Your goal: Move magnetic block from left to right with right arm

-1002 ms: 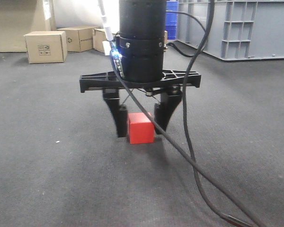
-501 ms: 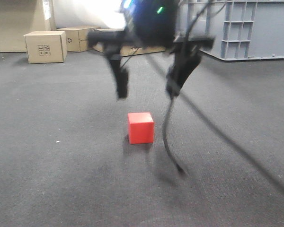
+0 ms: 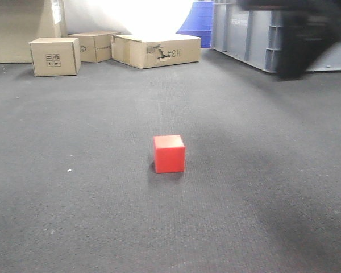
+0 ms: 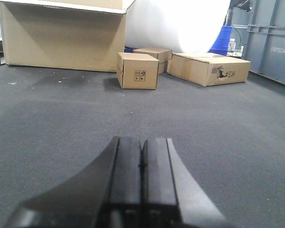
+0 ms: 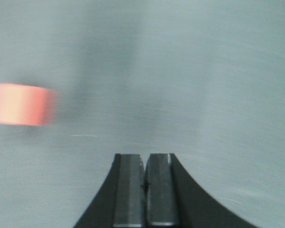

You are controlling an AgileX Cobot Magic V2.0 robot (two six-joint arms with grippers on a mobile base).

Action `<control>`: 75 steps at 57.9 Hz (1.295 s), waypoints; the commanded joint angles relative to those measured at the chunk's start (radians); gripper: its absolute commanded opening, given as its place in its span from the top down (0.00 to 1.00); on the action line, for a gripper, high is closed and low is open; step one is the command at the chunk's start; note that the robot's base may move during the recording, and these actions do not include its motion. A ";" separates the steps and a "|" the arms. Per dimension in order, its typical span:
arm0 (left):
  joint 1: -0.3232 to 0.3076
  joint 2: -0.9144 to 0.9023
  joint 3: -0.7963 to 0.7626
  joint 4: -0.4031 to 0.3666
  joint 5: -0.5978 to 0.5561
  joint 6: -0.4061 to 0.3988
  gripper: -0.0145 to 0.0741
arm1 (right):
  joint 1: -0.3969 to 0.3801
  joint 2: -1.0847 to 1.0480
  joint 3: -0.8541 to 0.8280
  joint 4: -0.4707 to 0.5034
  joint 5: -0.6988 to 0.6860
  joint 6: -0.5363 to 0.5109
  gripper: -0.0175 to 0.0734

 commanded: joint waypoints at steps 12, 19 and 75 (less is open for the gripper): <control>-0.005 -0.007 0.008 -0.005 -0.087 -0.002 0.98 | -0.264 -0.329 0.306 0.131 -0.387 -0.270 0.78; -0.005 -0.007 0.008 -0.005 -0.087 -0.002 0.98 | -0.331 -0.433 0.444 0.137 -0.525 -0.272 0.78; -0.005 -0.007 0.008 -0.005 -0.087 -0.002 0.98 | -0.369 -1.080 0.845 0.137 -0.806 -0.272 0.78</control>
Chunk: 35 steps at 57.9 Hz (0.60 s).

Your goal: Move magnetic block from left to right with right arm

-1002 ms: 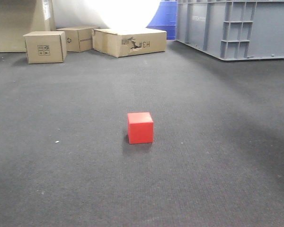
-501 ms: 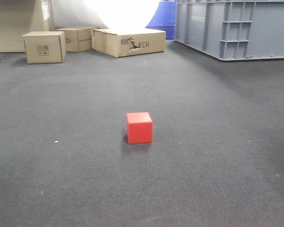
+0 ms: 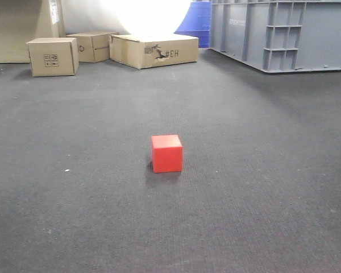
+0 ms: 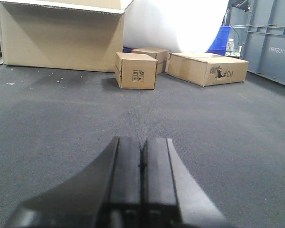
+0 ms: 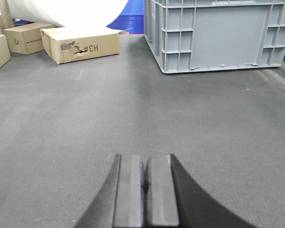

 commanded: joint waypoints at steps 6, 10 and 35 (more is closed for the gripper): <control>-0.005 -0.007 0.008 -0.005 -0.087 -0.002 0.98 | -0.005 -0.034 0.008 -0.001 -0.116 -0.011 0.78; -0.005 -0.007 0.008 -0.005 -0.087 -0.002 0.98 | -0.005 -0.082 0.054 -0.005 -0.144 -0.011 0.78; -0.005 -0.007 0.008 -0.005 -0.087 -0.002 0.98 | -0.005 -0.300 0.238 -0.007 -0.150 -0.011 0.78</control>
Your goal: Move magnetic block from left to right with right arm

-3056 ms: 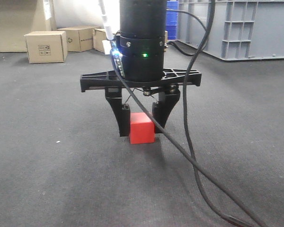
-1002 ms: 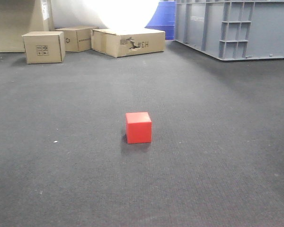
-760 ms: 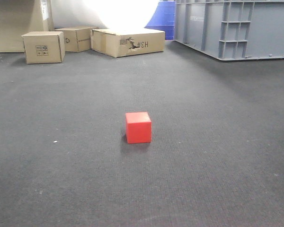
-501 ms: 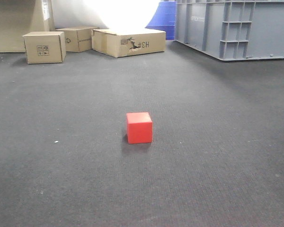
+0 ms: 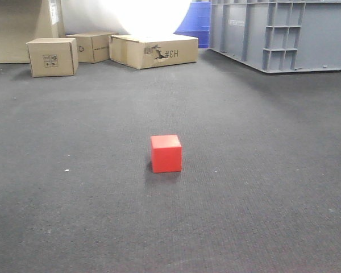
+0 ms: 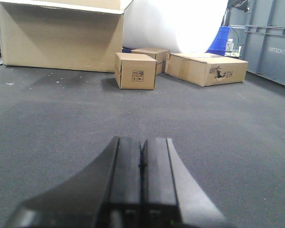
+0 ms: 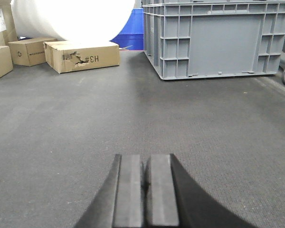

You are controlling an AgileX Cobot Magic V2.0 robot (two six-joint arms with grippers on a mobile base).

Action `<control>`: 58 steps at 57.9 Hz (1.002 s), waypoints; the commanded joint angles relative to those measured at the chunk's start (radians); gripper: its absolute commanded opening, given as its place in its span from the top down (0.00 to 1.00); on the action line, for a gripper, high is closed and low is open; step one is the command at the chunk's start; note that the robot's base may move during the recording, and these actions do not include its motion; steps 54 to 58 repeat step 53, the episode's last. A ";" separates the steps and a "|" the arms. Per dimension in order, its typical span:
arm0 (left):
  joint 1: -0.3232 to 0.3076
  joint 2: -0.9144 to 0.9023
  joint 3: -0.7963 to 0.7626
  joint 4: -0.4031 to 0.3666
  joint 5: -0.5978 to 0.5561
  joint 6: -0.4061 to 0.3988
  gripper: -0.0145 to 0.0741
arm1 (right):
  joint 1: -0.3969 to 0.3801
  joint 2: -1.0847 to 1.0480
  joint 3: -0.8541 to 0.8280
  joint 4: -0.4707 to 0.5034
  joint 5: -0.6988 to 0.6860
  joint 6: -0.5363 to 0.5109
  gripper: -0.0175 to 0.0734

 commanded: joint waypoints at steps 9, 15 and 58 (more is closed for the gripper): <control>-0.005 -0.007 0.008 -0.005 -0.087 -0.002 0.98 | -0.005 -0.021 0.002 -0.007 -0.091 -0.011 0.78; -0.005 -0.007 0.008 -0.005 -0.087 -0.002 0.98 | -0.005 -0.021 0.002 -0.007 -0.091 -0.011 0.78; -0.005 -0.007 0.008 -0.005 -0.087 -0.002 0.98 | -0.005 -0.021 0.002 -0.007 -0.091 -0.011 0.78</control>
